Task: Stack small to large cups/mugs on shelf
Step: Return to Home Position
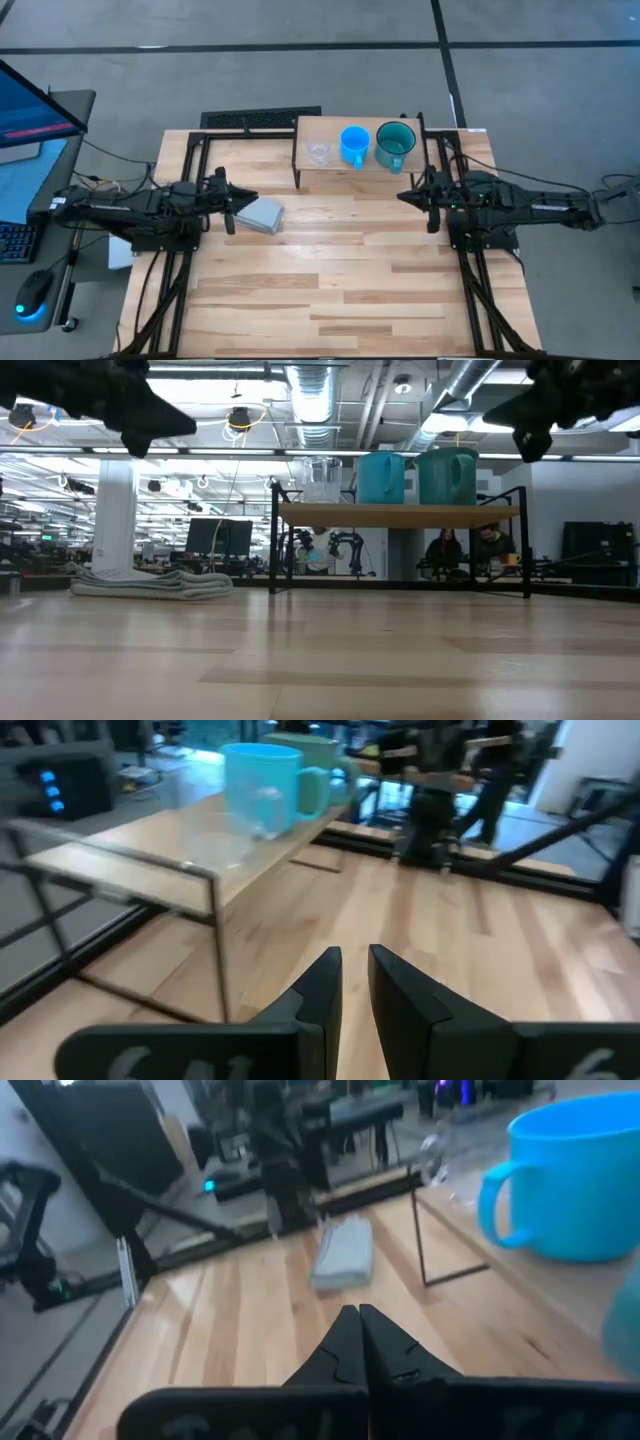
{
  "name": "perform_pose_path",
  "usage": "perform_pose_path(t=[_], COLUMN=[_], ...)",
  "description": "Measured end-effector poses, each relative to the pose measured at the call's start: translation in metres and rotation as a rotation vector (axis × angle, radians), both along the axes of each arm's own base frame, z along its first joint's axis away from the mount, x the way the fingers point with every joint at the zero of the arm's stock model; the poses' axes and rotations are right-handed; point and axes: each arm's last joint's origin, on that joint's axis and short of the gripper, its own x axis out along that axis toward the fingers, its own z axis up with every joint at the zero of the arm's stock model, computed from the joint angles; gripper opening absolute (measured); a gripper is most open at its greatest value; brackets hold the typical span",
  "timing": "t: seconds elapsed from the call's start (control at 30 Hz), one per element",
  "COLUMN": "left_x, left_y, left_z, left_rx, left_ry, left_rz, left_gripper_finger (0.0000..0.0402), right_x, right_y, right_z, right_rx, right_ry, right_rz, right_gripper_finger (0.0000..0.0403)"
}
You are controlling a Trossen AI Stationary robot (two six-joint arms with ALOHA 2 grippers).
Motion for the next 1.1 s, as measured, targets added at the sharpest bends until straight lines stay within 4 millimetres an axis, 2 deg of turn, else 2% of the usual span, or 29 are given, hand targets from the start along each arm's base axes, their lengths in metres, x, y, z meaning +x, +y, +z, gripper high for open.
perform_pose_path(t=[0.13, 0.33, 0.57, 0.73, 0.9, 1.1], left_x=[-0.004, -0.014, -0.02, -0.024, -0.026, -0.027], left_y=[0.01, 0.023, 0.036, 0.041, 0.045, 0.049], left_z=[-0.007, -0.014, -0.04, -0.057, -0.067, -0.074], left_rx=[0.003, 0.009, 0.013, -0.014, -0.028, -0.057], left_ry=[-0.016, -0.081, -0.125, -0.152, -0.151, -0.126], left_rz=[0.073, 0.095, 0.156, 0.16, 0.178, 0.193], left_gripper_finger=[0.0043, 0.0043, 0.0043, 0.0043, 0.0043, 0.0043], right_x=[-0.011, -0.021, -0.026, -0.028, -0.026, -0.026], right_y=[-0.002, -0.005, -0.01, -0.012, -0.016, -0.018], right_z=[-0.013, -0.032, -0.052, -0.058, -0.074, -0.074], right_rx=[0.0, -0.002, 0.0, 0.002, 0.04, 0.031], right_ry=[-0.063, -0.1, -0.113, -0.131, -0.102, -0.142], right_rz=[-0.026, -0.054, -0.103, -0.12, -0.15, -0.143], right_gripper_finger=[0.0, 0.0, 0.0, 0.0, 0.0, 0.0])
